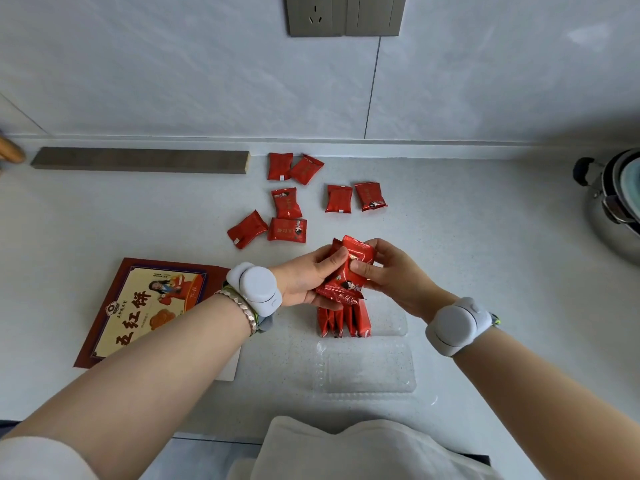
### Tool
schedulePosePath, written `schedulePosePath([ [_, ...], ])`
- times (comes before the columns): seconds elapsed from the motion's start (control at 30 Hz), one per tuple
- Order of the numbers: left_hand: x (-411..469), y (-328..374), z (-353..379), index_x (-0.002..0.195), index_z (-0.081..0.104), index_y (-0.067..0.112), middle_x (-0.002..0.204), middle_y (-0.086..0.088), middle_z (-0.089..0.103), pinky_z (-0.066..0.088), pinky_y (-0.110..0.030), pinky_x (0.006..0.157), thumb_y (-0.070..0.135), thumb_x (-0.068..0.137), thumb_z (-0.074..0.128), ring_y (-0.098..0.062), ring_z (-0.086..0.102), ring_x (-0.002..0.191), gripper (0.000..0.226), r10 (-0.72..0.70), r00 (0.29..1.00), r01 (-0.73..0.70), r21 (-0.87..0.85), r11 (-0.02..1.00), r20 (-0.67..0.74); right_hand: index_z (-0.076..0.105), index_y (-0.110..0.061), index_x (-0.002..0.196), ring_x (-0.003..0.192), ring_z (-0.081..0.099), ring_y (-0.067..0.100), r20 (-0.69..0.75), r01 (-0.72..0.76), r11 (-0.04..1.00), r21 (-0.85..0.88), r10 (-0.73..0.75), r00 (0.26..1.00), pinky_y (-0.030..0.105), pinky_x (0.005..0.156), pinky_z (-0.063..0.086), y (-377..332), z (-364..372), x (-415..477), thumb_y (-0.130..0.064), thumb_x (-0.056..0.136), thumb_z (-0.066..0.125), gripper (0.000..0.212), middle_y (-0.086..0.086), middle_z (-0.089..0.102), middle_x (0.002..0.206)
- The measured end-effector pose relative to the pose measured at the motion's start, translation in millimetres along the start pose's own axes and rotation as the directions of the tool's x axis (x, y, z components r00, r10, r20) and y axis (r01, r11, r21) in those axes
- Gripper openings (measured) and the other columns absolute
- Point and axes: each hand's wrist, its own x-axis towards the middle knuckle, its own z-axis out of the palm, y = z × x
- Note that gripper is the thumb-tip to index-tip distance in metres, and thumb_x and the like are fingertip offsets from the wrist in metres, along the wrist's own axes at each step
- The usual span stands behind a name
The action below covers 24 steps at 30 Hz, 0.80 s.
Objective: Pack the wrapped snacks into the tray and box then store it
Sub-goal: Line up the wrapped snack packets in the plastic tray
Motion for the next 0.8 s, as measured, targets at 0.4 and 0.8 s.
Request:
schedulePosePath([
  [0.4,28,-18,1,0.093,0.060,0.014,0.095,-0.009,0.066,0.053,-0.022,0.044,0.058,0.068,0.071,-0.017,0.066,0.075,0.052,-0.036,0.915,-0.068,-0.241,0.968,-0.401,0.059,0.001,0.104,0.094,0.061,0.024,-0.084,-0.134,0.833,0.537,0.210,0.974,0.035,0.097,0.048,20,-3,7,-0.013,0.088,0.058,0.021,0.015,0.064,0.100],
  [0.8,30,-31,25,0.116,0.050,0.017,0.119,-0.011,0.063,0.052,-0.041,0.093,0.020,0.081,0.070,-0.029,0.062,0.110,0.040,0.221,0.887,-0.313,-0.177,0.933,-0.406,0.055,-0.003,0.114,0.103,0.063,0.021,-0.226,-0.091,0.877,0.473,0.220,0.949,0.027,0.082,0.050,31,18,6,-0.034,0.088,0.060,0.040,0.012,0.066,0.109],
])
